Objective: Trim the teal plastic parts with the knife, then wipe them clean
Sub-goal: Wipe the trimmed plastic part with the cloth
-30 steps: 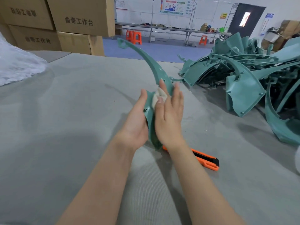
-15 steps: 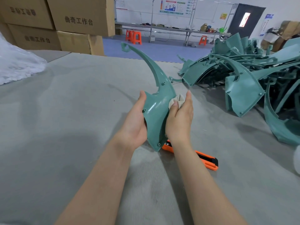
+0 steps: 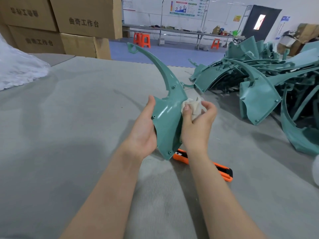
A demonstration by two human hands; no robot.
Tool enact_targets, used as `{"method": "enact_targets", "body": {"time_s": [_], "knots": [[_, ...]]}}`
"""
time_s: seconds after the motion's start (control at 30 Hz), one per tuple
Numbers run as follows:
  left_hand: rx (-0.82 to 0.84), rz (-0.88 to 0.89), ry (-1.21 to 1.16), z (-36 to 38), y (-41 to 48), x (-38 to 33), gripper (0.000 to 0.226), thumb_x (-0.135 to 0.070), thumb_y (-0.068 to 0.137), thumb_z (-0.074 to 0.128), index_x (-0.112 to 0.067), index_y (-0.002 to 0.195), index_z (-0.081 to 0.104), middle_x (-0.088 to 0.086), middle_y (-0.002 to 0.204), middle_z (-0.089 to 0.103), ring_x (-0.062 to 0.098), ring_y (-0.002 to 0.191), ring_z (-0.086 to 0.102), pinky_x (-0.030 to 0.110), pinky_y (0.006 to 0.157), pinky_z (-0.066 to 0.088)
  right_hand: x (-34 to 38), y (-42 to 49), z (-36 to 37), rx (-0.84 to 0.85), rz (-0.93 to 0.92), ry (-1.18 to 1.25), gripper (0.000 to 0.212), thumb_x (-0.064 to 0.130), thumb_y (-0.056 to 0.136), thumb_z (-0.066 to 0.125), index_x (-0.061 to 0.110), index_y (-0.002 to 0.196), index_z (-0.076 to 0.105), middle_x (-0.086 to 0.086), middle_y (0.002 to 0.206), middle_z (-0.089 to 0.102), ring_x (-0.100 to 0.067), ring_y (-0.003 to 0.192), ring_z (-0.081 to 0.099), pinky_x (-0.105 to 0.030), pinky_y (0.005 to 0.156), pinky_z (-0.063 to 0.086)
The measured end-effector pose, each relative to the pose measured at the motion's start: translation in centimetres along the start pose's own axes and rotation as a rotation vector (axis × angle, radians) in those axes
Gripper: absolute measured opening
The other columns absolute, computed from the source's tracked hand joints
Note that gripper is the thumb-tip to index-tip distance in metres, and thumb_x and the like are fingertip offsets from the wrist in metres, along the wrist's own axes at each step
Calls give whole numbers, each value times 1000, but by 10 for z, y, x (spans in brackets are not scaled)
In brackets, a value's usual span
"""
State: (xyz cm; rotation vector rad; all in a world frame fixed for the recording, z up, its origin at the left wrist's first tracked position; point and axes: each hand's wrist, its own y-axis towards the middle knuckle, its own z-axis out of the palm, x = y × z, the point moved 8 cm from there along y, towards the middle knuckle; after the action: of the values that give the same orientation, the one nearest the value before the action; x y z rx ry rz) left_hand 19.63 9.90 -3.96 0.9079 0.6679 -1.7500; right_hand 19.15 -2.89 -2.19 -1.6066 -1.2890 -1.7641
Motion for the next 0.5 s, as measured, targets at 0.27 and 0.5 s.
{"method": "enact_targets", "body": {"time_s": [0.27, 0.5], "knots": [[34, 39, -88, 7, 1, -2, 74, -62, 97, 15, -17, 110, 72, 7, 116, 70, 19, 110, 66, 32, 88, 54, 55, -18, -7, -12, -360, 100, 22, 14, 88, 68, 29, 84, 52, -4, 118, 50, 5, 109, 47, -3, 90, 31], [94, 15, -168, 10, 1, 2, 84, -72, 91, 16, -15, 98, 78, 9, 107, 73, 20, 101, 69, 29, 81, 57, 39, -18, 19, 155, -250, -80, 8, 20, 91, 64, 17, 99, 65, 0, 103, 52, -22, 104, 52, -26, 89, 39]]}}
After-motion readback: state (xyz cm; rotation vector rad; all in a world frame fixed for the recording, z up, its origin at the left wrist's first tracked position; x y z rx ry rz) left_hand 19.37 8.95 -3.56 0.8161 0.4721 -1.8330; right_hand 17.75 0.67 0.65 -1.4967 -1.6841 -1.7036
